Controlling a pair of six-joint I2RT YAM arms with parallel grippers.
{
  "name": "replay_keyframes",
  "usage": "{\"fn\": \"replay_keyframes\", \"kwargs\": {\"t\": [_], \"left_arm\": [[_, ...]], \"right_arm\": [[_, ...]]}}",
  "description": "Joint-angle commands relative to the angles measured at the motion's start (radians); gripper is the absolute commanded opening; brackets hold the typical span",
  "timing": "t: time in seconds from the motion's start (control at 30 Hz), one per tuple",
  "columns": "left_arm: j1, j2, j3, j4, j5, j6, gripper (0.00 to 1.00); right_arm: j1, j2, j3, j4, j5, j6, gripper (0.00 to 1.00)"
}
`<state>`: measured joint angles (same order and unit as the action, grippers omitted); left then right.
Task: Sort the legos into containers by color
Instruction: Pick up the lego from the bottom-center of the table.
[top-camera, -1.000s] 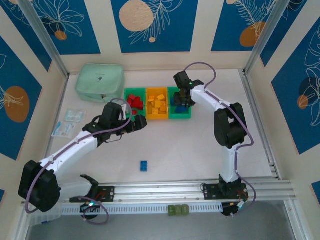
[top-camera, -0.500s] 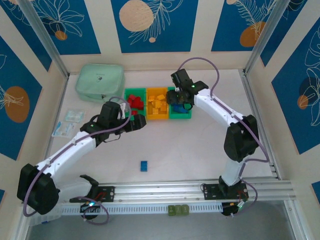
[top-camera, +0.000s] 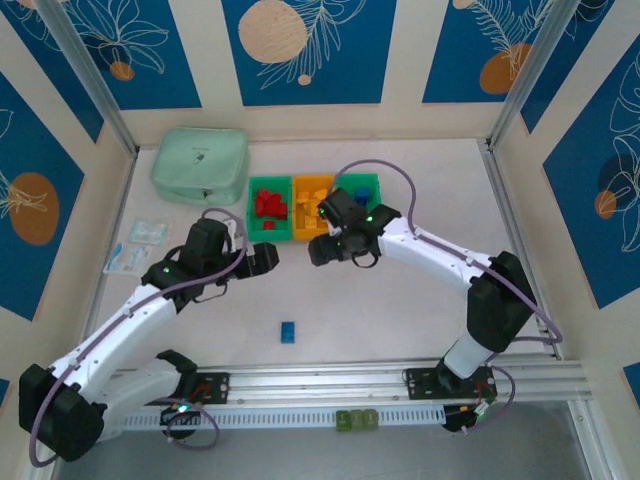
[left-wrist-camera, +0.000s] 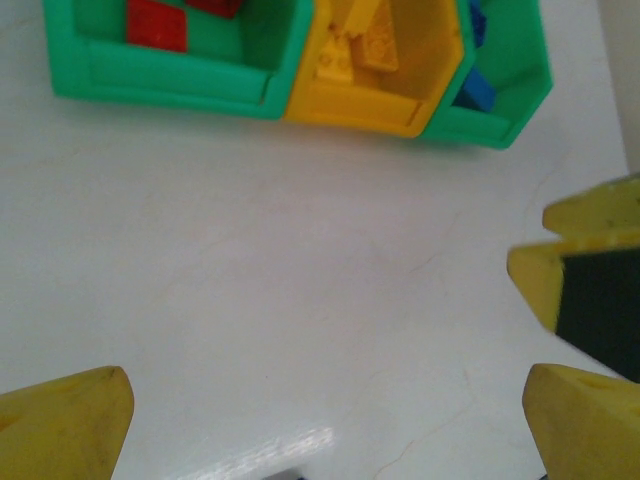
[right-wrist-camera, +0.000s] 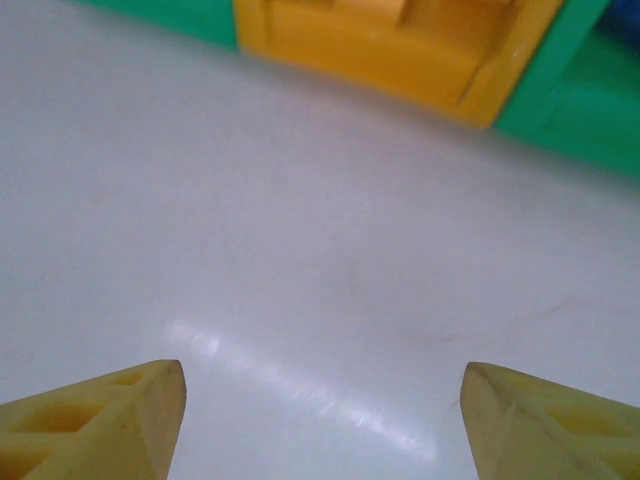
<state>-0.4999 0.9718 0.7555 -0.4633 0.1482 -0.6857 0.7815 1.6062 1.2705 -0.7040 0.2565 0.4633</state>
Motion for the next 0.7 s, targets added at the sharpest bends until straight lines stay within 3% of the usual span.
{"fn": "replay_keyframes", "kwargs": {"t": [0.0, 0.33, 0.67], "left_arm": [[0.011, -0.049, -0.048, -0.057, -0.033, -0.032, 0.99], [0.012, -0.163, -0.116, -0.157, -0.089, -0.064, 0.99], [0.016, -0.241, -0.140, -0.226, -0.128, -0.088, 0.99]], "right_arm": [[0.054, -0.028, -0.050, -0.007, -0.058, 0.082, 0.76], [0.234, 0.036, -0.121, 0.096, -0.101, 0.231, 0.91], [0.342, 0.165, -0.053, 0.100, -0.091, 0.251, 0.93]]}}
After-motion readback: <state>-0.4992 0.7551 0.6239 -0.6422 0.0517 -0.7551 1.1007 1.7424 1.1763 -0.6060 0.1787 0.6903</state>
